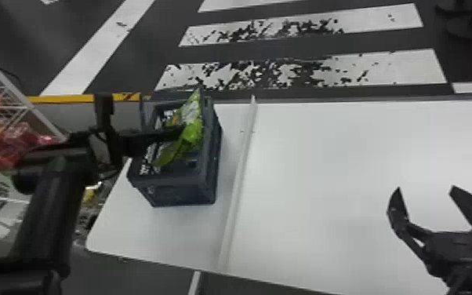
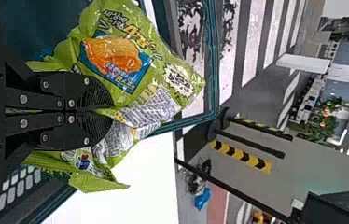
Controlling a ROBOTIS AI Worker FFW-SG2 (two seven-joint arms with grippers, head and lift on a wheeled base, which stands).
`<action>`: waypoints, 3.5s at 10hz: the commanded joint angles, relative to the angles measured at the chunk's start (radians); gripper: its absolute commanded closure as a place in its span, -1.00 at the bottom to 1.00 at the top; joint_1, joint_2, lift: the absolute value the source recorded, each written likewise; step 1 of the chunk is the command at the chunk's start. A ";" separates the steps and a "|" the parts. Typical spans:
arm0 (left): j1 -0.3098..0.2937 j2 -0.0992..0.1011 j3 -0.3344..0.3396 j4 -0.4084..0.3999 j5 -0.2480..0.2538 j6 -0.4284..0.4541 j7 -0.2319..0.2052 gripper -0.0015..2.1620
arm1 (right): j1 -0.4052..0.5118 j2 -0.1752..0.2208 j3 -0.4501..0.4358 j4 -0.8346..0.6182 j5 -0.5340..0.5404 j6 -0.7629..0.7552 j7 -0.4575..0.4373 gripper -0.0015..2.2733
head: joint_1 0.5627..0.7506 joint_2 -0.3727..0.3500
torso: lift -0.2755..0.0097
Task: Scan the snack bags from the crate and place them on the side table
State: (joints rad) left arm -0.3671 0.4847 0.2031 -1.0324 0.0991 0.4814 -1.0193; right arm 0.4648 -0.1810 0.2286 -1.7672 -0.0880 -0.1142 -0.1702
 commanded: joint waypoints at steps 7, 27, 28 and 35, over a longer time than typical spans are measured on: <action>0.016 0.029 0.075 0.003 0.148 0.147 -0.018 0.97 | -0.003 0.000 0.006 0.002 0.001 0.000 0.000 -0.90 | 0.41 0.81 | 0.58; 0.347 -0.147 0.113 -0.822 0.487 0.678 0.097 0.98 | 0.000 0.002 0.003 -0.006 0.007 0.009 -0.011 -0.90 | 0.41 0.46 | 0.58; 0.347 -0.170 0.022 -0.845 0.387 0.632 0.097 0.98 | 0.005 0.000 -0.003 -0.014 0.007 0.009 -0.012 -0.90 | 0.41 0.33 | 0.58; 0.297 -0.342 -0.534 -0.675 -0.090 0.306 0.298 0.98 | 0.029 0.000 -0.018 -0.046 0.005 0.009 -0.041 -0.90 | 0.41 -0.45 | 0.58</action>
State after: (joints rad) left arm -0.0680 0.1512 -0.2915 -1.7286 0.0283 0.8116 -0.7226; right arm 0.4914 -0.1807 0.2132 -1.8106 -0.0823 -0.1050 -0.2120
